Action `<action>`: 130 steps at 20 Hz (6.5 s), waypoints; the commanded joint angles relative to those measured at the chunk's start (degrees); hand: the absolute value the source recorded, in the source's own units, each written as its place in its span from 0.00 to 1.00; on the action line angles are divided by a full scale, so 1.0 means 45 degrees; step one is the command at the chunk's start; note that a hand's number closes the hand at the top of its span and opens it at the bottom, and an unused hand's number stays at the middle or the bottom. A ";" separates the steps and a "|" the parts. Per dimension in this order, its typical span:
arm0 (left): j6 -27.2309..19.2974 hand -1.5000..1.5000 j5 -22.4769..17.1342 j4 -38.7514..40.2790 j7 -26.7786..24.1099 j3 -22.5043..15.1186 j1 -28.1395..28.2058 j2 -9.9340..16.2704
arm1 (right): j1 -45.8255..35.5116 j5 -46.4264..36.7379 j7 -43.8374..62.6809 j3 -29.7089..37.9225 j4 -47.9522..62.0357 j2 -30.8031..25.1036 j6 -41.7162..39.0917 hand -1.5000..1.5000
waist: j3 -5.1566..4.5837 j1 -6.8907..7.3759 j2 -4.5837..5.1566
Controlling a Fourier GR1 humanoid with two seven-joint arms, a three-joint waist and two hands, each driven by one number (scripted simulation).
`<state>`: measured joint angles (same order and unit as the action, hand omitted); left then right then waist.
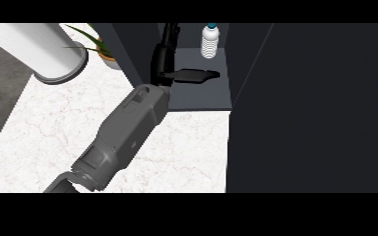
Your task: Pick up the bottled water, place it into the cabinet and close the cabinet
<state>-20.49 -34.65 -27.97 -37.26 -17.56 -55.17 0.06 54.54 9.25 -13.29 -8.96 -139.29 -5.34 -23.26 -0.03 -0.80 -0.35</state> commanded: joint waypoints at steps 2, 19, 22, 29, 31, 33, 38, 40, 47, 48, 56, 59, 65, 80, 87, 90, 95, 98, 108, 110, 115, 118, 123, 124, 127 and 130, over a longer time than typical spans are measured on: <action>0.0806 0.00 -0.0588 -0.2607 0.0117 -0.1429 0.2465 -0.0013 | 0.0389 0.0175 0.0582 -0.0227 -0.1239 0.0084 0.0253 0.00 | -0.0005 0.0171 -0.0079; 0.1429 1.00 -0.0250 -1.1686 0.2530 -0.3447 0.8202 0.2063 | 0.0463 -0.1557 0.0148 -0.1195 -0.1455 -0.1034 -0.0675 0.00 | 0.0002 0.0372 -0.0053; 0.1739 1.00 -0.0311 -1.2442 0.2349 -0.3314 0.9138 0.2824 | 0.0908 -0.2296 0.0311 -0.1507 -0.2122 -0.1924 -0.1400 1.00 | -0.0013 0.0342 -0.0052; 0.1346 0.00 -0.0179 -1.4999 0.1929 -0.3114 1.1688 0.4004 | 0.1185 -0.3075 -0.0200 -0.2249 -0.3041 -0.3061 -0.2534 1.00 | -0.0020 0.0265 -0.0106; 0.1439 0.00 -0.0366 -1.4828 0.2026 -0.2645 1.1818 0.4292 | 0.1053 -0.3259 -0.0586 -0.2285 -0.3181 -0.3301 -0.2743 1.00 | -0.0019 0.0123 -0.0079; 0.1598 0.00 -0.0598 -1.5370 0.1933 -0.2256 1.2322 0.4708 | 0.0840 -0.3956 -0.0578 -0.3011 -0.2939 -0.3198 -0.2645 1.00 | -0.0025 0.0138 -0.0094; 0.2601 0.00 -0.1739 -1.6329 0.1927 -0.1364 1.3574 0.5613 | 0.0852 -0.4346 0.0349 -0.4879 -0.3335 -0.3911 -0.3055 1.00 | -0.0066 0.0237 -0.0110; 0.2473 0.00 -0.2231 -1.7132 0.2214 -0.1072 1.4047 0.5800 | 0.0458 -0.4495 0.0300 -0.5094 -0.3118 -0.4345 -0.3363 1.00 | -0.0072 0.0404 -0.0250; 0.3544 0.00 -0.2617 -1.7221 0.1757 -0.0439 1.5155 0.6622 | -0.1312 -0.4854 0.1459 -0.6407 -0.3271 -0.4418 -0.2951 1.00 | -0.0178 0.0789 -0.0172; 0.3596 0.00 -0.2755 -1.7476 0.1802 -0.0269 1.5240 0.6755 | -0.1387 -0.4853 0.1464 -0.6673 -0.3175 -0.4563 -0.3048 1.00 | -0.0162 0.0759 -0.0215; 0.4849 0.00 -0.3719 -1.7885 0.1855 0.0794 1.6211 0.7809 | -0.1510 -0.3149 0.2168 -0.8786 -0.2004 -0.3222 -0.1544 1.00 | -0.0173 0.1266 0.0073; 0.5393 0.00 -0.3861 -1.7735 0.1739 0.0923 1.6353 0.7958 | -0.2140 -0.2883 0.2385 -0.8999 -0.1796 -0.3132 -0.1548 1.00 | -0.0181 0.1536 0.0206; 0.6186 0.00 -0.4159 -1.7944 0.1816 0.1358 1.6674 0.8569 | -0.2996 -0.2697 0.3181 -0.8665 -0.1540 -0.3406 -0.1538 1.00 | -0.0198 0.2095 0.0310; 0.7187 0.00 -0.4566 -1.7888 0.2211 0.1786 1.6503 0.9346 | -0.6031 -0.2767 0.3820 -0.7136 -0.1251 -0.4576 -0.2473 0.00 | -0.0381 0.3356 0.0500; 0.7390 0.00 -0.4576 -1.7712 0.2166 0.2050 1.6502 0.9523 | -0.6924 -0.2371 0.4210 -0.6965 -0.0888 -0.4392 -0.2301 1.00 | -0.0382 0.3269 0.0481; 0.7453 0.00 -0.4723 -1.7610 0.2258 0.2118 1.6468 0.9581 | -0.7309 -0.2353 0.4394 -0.6853 -0.1033 -0.4679 -0.2547 1.00 | -0.0415 0.3240 0.0491; 0.7494 0.00 -0.4818 -1.7592 0.2281 0.2231 1.6379 0.9621 | -0.7728 -0.2114 0.4431 -0.6735 -0.0832 -0.4521 -0.2452 1.00 | -0.0385 0.3086 0.0512; 0.7620 0.00 -0.4972 -1.7438 0.2282 0.2409 1.6458 0.9705 | -0.7607 -0.1861 0.4443 -0.6667 -0.0626 -0.4351 -0.2277 1.00 | -0.0384 0.3092 0.0571; 0.7927 0.00 -0.5008 -1.7426 0.2251 0.2699 1.6066 0.9922 | -0.7099 -0.0466 0.4037 -0.7004 -0.0097 -0.4252 -0.2654 1.00 | -0.0342 0.3743 0.1120; 0.8038 0.00 -0.4949 -1.7399 0.2260 0.2585 1.6110 0.9905 | -0.7129 -0.0318 0.3982 -0.6781 -0.0071 -0.4084 -0.2500 1.00 | -0.0341 0.3831 0.1173; 0.8127 0.00 -0.5166 -1.7326 0.2277 0.2672 1.6005 0.9876 | -0.7162 -0.0291 0.4308 -0.6114 0.0231 -0.3698 -0.1932 1.00 | -0.0319 0.3699 0.1194; 0.8179 0.00 -0.5128 -1.7266 0.2277 0.2665 1.5888 0.9877 | -0.7804 -0.0839 0.4661 -0.5477 0.0060 -0.3772 -0.1921 1.00 | -0.0341 0.3630 0.1087; 0.8195 0.00 -0.5227 -1.7068 0.2391 0.2758 1.5839 0.9965 | -0.8872 -0.1169 0.5421 -0.4967 0.0617 -0.3668 -0.1818 1.00 | -0.0333 0.3676 0.1064; 0.8240 0.00 -0.5189 -1.7114 0.2385 0.2800 1.5796 1.0028 | -0.9110 -0.1224 0.5570 -0.4792 0.0734 -0.3677 -0.1810 1.00 | -0.0333 0.3780 0.1073; 0.8365 0.00 -0.5259 -1.7002 0.2413 0.2660 1.5791 0.9922 | -1.0027 -0.1184 0.6355 -0.4661 0.1341 -0.3351 -0.1578 1.00 | -0.0311 0.3682 0.1014; 0.8401 0.00 -0.5226 -1.6914 0.2417 0.2802 1.5694 1.0033 | -1.0897 -0.1065 0.6881 -0.4480 0.2307 -0.2721 -0.1210 1.00 | -0.0265 0.3753 0.1023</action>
<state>16.96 -58.16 -104.63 -26.44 -5.22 15.84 45.02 10.32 5.50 13.18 -29.21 -134.06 -21.47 -32.42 -1.42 15.92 4.22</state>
